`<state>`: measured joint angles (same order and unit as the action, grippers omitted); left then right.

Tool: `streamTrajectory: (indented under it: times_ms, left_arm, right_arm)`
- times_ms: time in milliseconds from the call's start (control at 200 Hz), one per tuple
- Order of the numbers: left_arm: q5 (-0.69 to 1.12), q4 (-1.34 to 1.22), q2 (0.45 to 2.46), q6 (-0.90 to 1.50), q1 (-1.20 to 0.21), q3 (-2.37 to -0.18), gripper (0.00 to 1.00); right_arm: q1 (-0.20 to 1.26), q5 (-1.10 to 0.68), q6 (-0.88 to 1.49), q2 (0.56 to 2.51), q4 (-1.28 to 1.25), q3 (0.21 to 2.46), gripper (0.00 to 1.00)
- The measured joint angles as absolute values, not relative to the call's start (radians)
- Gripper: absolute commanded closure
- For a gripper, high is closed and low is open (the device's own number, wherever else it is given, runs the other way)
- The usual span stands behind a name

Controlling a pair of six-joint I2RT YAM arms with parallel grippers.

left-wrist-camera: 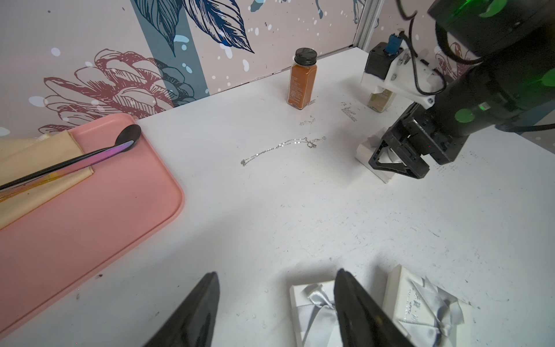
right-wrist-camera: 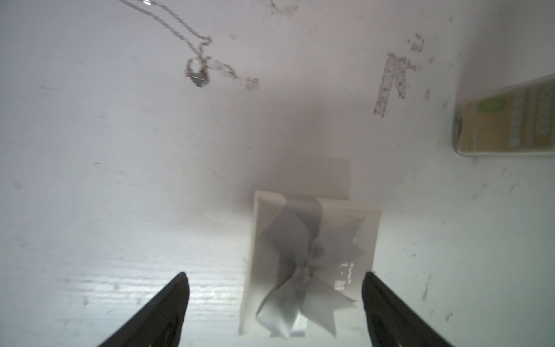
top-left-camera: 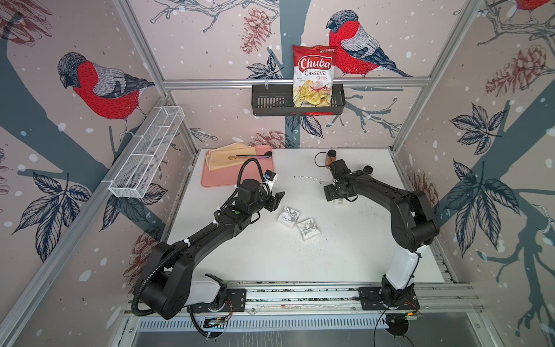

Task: Take the necklace out of the lift-off lid jewelry box
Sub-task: Move the jewelry box to the center of the board, then pick up the jewelry box from the center of the board.

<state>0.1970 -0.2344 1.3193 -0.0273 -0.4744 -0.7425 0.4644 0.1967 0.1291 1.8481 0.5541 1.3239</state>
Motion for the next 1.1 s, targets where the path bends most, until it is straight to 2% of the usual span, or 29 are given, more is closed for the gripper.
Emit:
streamTrajectory:
  times_ms: [365, 640, 1101]
  left_arm:
    - [0.075, -0.246, 1.279, -0.007, -0.439, -0.726, 0.21]
    - [0.043, -0.246, 1.279, 0.027, -0.387, -0.728, 0.18]
    - [0.023, -0.25, 1.279, 0.036, -0.368, -0.71, 0.18]
  right_arm:
    - [0.672, 0.018, 0.13, 1.631, 0.527, 1.168, 0.06]
    - [0.829, 0.005, 0.184, 1.659, 0.499, 1.112, 0.06]
    - [0.926, 0.037, 0.291, 1.744, 0.49, 1.11, 0.09]
